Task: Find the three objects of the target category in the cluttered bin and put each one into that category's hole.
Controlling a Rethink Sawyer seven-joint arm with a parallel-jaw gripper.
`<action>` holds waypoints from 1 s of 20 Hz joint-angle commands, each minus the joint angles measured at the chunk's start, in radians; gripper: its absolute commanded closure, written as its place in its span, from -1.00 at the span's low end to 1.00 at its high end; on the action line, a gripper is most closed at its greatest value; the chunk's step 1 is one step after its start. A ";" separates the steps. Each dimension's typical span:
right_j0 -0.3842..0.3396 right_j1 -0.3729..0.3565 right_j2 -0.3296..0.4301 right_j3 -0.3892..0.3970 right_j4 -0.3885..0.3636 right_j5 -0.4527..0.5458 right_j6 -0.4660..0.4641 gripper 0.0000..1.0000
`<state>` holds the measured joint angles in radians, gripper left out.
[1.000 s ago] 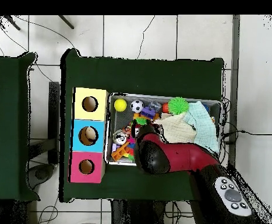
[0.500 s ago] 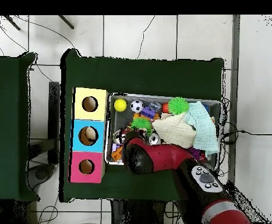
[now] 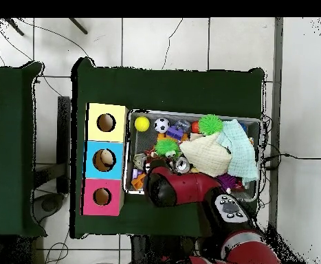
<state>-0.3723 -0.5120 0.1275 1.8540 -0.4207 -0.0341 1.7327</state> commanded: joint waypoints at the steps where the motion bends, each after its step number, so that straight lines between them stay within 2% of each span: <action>1: 0.039 0.063 -0.126 -0.135 0.026 0.091 0.103 -1.00; 8: 0.093 0.091 -0.211 -0.196 0.050 0.048 0.128 -1.00; 17: 0.073 0.108 -0.188 -0.197 0.057 -0.020 0.145 -1.00; 18: 0.070 0.106 -0.185 -0.183 0.066 -0.007 0.154 1.00; 20: 0.059 0.104 -0.169 -0.180 0.060 -0.045 0.160 1.00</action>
<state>-0.2621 -0.4678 -0.0233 1.7652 -0.4051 -0.0380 1.7327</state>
